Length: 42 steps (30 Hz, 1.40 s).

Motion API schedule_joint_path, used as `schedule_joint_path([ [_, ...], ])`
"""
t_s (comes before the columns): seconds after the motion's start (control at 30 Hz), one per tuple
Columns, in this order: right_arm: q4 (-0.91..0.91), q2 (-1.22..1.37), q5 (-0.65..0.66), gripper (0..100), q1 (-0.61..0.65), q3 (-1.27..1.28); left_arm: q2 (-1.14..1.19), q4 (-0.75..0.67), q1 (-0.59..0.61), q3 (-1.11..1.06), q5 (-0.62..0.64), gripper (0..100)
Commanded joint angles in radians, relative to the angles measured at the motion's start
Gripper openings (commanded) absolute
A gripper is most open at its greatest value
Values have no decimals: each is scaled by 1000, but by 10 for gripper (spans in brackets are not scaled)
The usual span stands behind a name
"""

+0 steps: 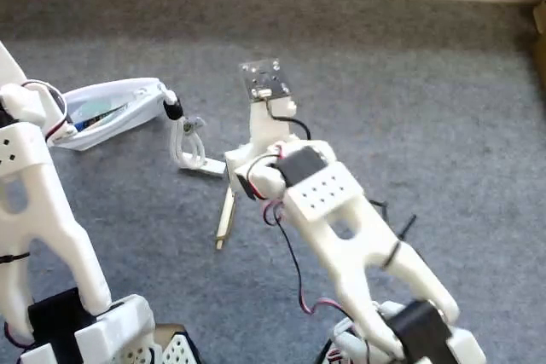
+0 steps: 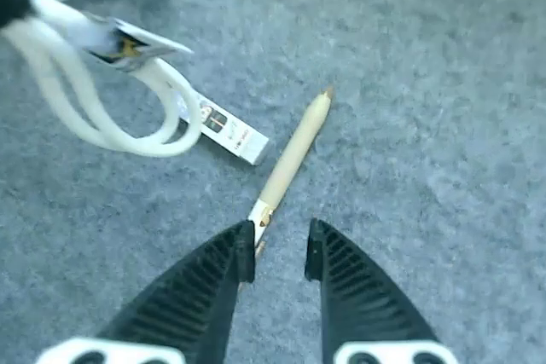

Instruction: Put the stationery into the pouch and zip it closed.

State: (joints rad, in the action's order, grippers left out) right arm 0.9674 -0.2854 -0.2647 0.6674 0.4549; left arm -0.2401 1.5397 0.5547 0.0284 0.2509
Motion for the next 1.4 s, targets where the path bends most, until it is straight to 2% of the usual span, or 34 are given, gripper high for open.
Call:
schedule_joint_path([
  [0.0, -28, 128, -55, 102, -18, -133, -27, -14, 19, 45, 5, 7],
  [0.27, -28, 268, -81, 102, -18, -194, -25, -14, 35, 44, 5, 7],
  [0.53, -96, 283, -80, 102, -33, -188, -24, -14, 31, 44, 5, 7],
  [1.13, -110, 286, -81, 102, -44, -191, -21, -14, 28, 42, 5, 7],
  [1.37, -157, 407, -81, 102, -42, -213, -19, -14, 31, 42, 3, 7],
])
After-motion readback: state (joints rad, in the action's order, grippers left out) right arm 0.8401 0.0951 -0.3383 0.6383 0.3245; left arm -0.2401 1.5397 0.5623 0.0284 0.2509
